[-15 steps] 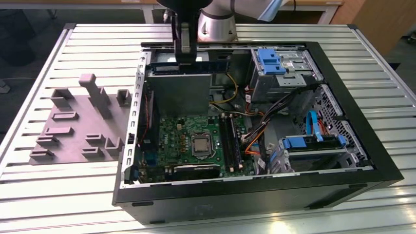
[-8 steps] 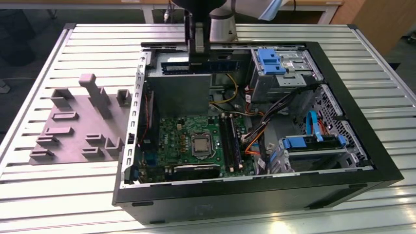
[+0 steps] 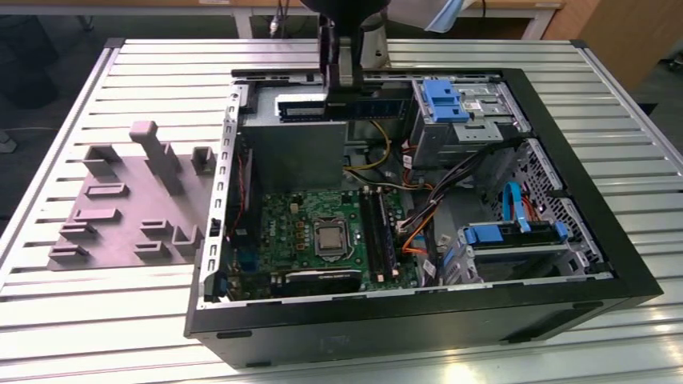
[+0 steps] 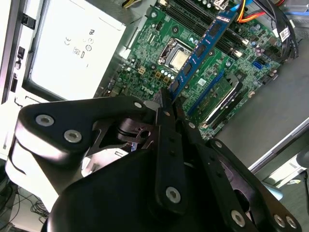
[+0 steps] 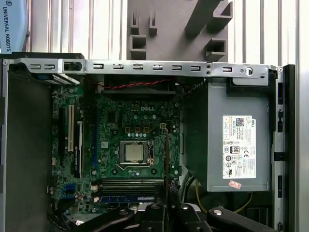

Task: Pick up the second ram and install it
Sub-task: 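Insert the second ram into the second slot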

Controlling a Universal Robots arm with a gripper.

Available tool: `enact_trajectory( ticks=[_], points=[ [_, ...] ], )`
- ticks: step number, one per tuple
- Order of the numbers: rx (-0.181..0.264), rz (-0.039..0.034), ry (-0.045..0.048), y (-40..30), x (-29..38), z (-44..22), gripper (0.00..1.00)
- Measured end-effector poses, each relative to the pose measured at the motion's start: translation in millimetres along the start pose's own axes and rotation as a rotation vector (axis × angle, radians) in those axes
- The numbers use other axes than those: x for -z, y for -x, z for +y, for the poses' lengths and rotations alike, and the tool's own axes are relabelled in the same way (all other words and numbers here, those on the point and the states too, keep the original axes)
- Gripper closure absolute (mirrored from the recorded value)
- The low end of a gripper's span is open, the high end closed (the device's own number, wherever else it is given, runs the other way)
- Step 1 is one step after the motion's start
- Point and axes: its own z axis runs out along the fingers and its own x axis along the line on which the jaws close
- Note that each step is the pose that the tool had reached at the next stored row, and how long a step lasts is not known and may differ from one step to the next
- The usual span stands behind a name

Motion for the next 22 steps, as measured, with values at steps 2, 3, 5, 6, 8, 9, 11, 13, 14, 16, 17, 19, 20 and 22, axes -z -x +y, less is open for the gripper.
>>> enact_trajectory(
  ticks=[2,3,5,6,8,9,11,13,14,16,17,19,20,22],
  points=[
    [0.0,0.0,0.0,0.0,0.1,-4.7,0.86],
    [-0.001,0.0,0.0,0.0,0.1,-4.7,0.86],
    [-0.002,0.0,-0.0001,0.0,0.1,-4.7,0.86],
    [-0.002,-0.0001,-0.0002,0.0,0.1,-4.7,0.86],
    [-0.005,-0.0001,-0.0003,0.1,0.1,-4.7,0.86],
    [-0.006,-0.0001,-0.0004,0.0,0.1,-4.7,0.86],
    [-0.01,-0.0002,-0.0006,0.0,0.1,-4.7,0.86],
    [-0.015,-0.0003,-0.0009,0.1,0.1,-4.7,0.86],
    [-0.019,-0.0004,-0.0011,0.1,0.1,-4.7,0.86],
    [-0.028,-0.0006,-0.0017,0.0,0.1,-4.7,0.86],
    [-0.033,-0.0007,-0.002,0.0,0.1,-4.7,0.86],
    [-0.041,-0.0009,-0.0025,0.0,0.1,-4.7,0.86],
    [-0.045,-0.001,-0.0027,0.0,0.1,-4.7,0.86],
    [-0.053,-0.0011,-0.0032,0.0,0.1,-4.7,0.86]
  ],
)
